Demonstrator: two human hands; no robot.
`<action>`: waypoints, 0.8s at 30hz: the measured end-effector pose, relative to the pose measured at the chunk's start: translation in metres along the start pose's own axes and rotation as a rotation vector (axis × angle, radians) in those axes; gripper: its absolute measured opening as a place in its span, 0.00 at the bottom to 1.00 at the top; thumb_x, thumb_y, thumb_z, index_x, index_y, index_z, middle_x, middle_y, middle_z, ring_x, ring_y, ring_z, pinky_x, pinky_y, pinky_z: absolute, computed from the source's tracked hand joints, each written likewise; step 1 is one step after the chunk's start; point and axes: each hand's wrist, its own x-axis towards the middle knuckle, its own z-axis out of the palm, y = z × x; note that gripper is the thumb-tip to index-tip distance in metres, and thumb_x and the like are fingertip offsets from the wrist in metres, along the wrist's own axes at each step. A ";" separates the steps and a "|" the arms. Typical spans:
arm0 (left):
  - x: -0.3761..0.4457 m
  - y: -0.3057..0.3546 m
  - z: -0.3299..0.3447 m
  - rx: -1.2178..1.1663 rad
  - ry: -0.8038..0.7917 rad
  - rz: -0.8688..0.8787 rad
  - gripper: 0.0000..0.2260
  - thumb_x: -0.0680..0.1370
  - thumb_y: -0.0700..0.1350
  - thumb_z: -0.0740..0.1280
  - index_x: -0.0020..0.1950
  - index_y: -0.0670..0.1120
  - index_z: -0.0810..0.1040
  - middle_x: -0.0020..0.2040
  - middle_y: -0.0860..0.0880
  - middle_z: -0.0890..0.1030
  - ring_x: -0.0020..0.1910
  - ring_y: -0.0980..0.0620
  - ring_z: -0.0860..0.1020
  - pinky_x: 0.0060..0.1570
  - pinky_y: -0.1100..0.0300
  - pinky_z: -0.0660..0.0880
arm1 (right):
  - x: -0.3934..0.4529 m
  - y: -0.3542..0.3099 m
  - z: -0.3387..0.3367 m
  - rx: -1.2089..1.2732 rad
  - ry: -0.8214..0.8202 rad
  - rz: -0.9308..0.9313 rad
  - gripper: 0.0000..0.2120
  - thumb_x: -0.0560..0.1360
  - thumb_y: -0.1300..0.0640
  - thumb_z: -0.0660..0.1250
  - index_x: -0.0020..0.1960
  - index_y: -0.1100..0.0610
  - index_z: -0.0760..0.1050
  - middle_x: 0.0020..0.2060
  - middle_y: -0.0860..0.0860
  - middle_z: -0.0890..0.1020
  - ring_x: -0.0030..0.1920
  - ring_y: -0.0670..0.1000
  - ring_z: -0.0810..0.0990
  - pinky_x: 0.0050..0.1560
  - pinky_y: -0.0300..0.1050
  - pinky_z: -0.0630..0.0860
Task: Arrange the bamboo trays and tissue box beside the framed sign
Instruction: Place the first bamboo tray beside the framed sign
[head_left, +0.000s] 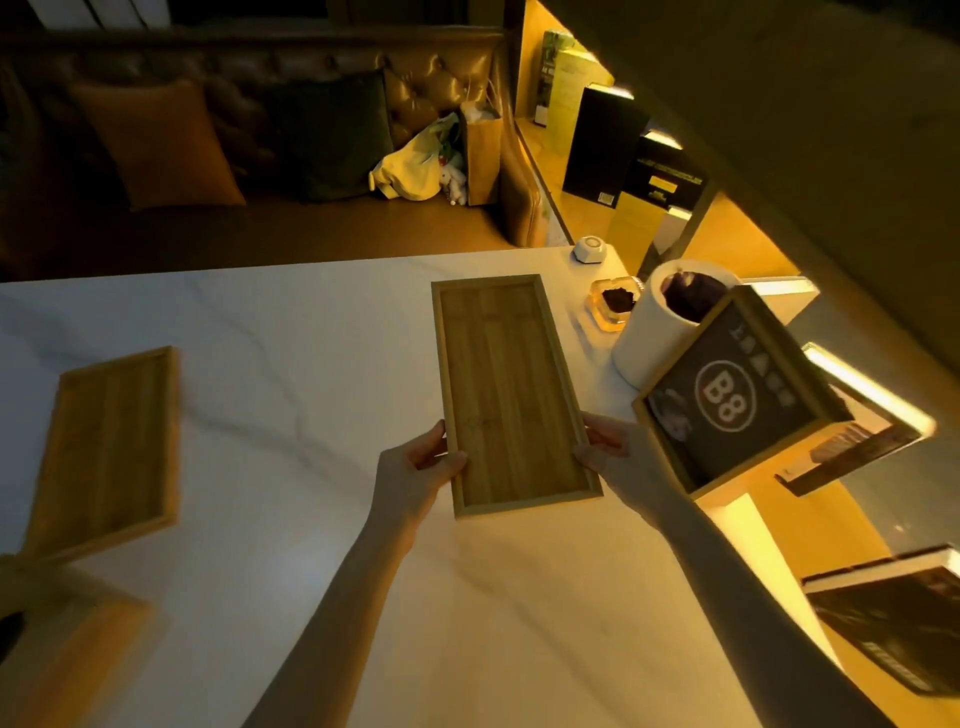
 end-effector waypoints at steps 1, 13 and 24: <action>0.003 -0.002 0.011 0.019 -0.006 -0.001 0.17 0.73 0.38 0.66 0.61 0.42 0.73 0.50 0.54 0.80 0.48 0.49 0.80 0.54 0.50 0.76 | 0.002 0.008 -0.008 -0.021 0.009 -0.001 0.15 0.75 0.63 0.63 0.61 0.56 0.74 0.50 0.53 0.83 0.55 0.54 0.79 0.61 0.60 0.74; 0.040 -0.044 0.097 0.251 -0.022 -0.097 0.18 0.73 0.40 0.66 0.63 0.42 0.71 0.60 0.42 0.79 0.58 0.42 0.77 0.59 0.44 0.75 | 0.025 0.074 -0.040 -0.327 0.130 0.130 0.13 0.77 0.65 0.59 0.60 0.61 0.73 0.51 0.55 0.79 0.49 0.48 0.74 0.44 0.40 0.71; 0.065 -0.064 0.108 0.295 -0.061 -0.162 0.19 0.73 0.39 0.66 0.63 0.41 0.71 0.60 0.41 0.79 0.58 0.42 0.77 0.60 0.48 0.74 | 0.047 0.105 -0.035 -0.363 0.136 0.235 0.14 0.77 0.68 0.56 0.60 0.62 0.72 0.52 0.59 0.79 0.52 0.55 0.79 0.42 0.39 0.74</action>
